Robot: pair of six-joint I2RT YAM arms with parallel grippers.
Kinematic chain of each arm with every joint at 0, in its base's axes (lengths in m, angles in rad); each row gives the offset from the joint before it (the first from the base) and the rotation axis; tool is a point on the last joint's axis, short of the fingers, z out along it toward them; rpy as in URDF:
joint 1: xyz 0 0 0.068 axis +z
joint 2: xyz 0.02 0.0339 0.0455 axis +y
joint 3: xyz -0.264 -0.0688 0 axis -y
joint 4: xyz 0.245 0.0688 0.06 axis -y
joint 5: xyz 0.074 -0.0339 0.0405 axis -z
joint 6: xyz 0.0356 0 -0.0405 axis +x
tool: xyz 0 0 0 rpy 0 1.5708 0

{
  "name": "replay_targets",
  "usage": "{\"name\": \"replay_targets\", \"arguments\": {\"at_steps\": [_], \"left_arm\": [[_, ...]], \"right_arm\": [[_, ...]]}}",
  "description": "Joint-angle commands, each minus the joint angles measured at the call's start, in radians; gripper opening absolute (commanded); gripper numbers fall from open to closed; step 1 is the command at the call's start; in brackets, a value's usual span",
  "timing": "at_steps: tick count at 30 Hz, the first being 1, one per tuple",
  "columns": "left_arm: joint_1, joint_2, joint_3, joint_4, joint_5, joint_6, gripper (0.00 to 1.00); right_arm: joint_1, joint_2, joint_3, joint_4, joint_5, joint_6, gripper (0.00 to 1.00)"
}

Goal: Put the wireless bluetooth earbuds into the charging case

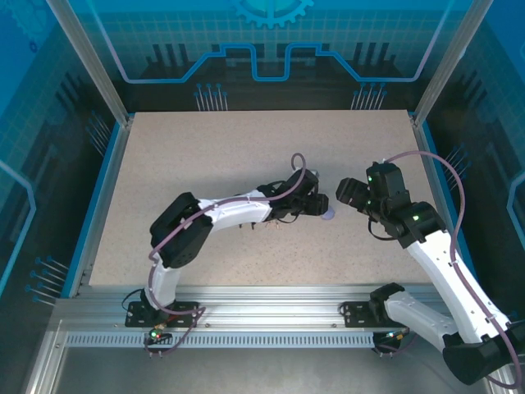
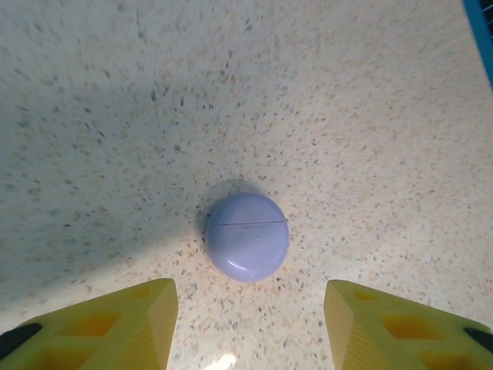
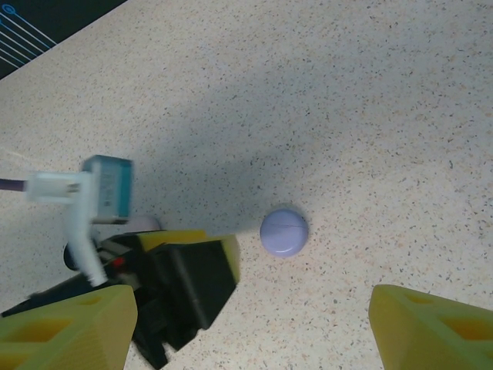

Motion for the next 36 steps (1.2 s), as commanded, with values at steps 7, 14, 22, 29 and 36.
{"name": "replay_targets", "arguments": {"at_steps": [7, 14, 22, 29, 36], "left_arm": [[0.05, -0.313, -0.17, 0.047, -0.125, 0.17, 0.63], [0.108, -0.469, -0.269, 0.082, -0.173, 0.256, 0.93], [0.172, -0.624, -0.396, 0.188, -0.249, 0.308, 0.99], [0.245, -0.665, -0.423, 0.174, -0.212, 0.263, 0.99], [0.271, -0.697, -0.467, 0.178, -0.293, 0.199, 0.99]], "right_arm": [[0.028, 0.024, -0.009, 0.027, -0.038, 0.013, 0.79], [0.14, 0.093, 0.009, 0.064, 0.023, 0.042, 0.79], [0.249, 0.2, 0.079, 0.07, 0.096, 0.063, 0.8], [0.302, 0.305, 0.138, 0.082, 0.126, 0.078, 0.8], [0.35, 0.433, 0.239, 0.062, 0.144, 0.072, 0.8]]}}
